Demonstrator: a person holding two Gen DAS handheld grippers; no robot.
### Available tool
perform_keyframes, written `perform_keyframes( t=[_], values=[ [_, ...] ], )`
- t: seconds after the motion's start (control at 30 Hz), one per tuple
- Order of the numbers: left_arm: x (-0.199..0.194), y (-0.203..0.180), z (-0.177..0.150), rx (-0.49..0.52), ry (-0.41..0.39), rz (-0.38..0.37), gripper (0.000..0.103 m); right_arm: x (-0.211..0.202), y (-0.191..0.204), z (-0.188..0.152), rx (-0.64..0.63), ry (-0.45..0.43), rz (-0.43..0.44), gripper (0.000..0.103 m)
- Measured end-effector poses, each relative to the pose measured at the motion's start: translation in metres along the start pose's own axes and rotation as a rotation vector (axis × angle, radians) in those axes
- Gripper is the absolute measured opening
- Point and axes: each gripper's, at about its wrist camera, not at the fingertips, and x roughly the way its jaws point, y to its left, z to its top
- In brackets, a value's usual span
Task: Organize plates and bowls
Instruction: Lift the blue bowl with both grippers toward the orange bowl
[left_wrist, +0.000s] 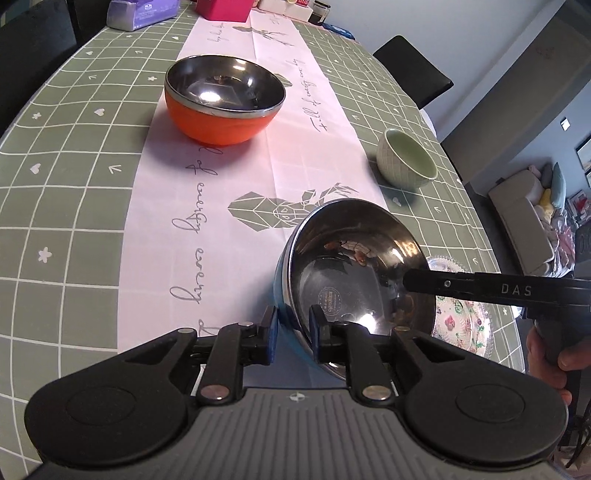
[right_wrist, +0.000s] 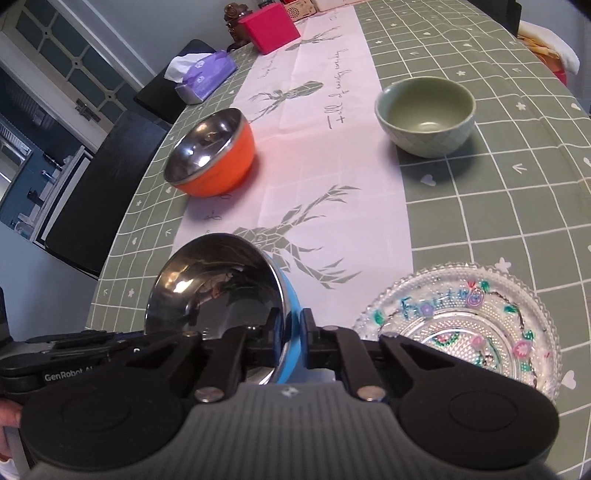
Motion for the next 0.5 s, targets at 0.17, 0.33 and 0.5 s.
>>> perform_keyframes(
  t=[0.17, 0.33, 0.5],
  values=[
    [0.0005, 0.0035, 0.0018, -0.021, -0.007, -0.019, 0.021, 0.002, -0.0007, 0.0001, 0.002, -0.011, -0.005, 0.008],
    [0.0022, 0.0036, 0.0004, -0.026, -0.022, -0.012, 0.024, 0.003, -0.0022, 0.0002, 0.013, -0.018, 0.005, 0.009],
    [0.0019, 0.0058, 0.0, -0.037, -0.042, 0.028, 0.049, 0.0039, -0.0041, 0.0005, 0.024, -0.02, 0.015, 0.014]
  ],
)
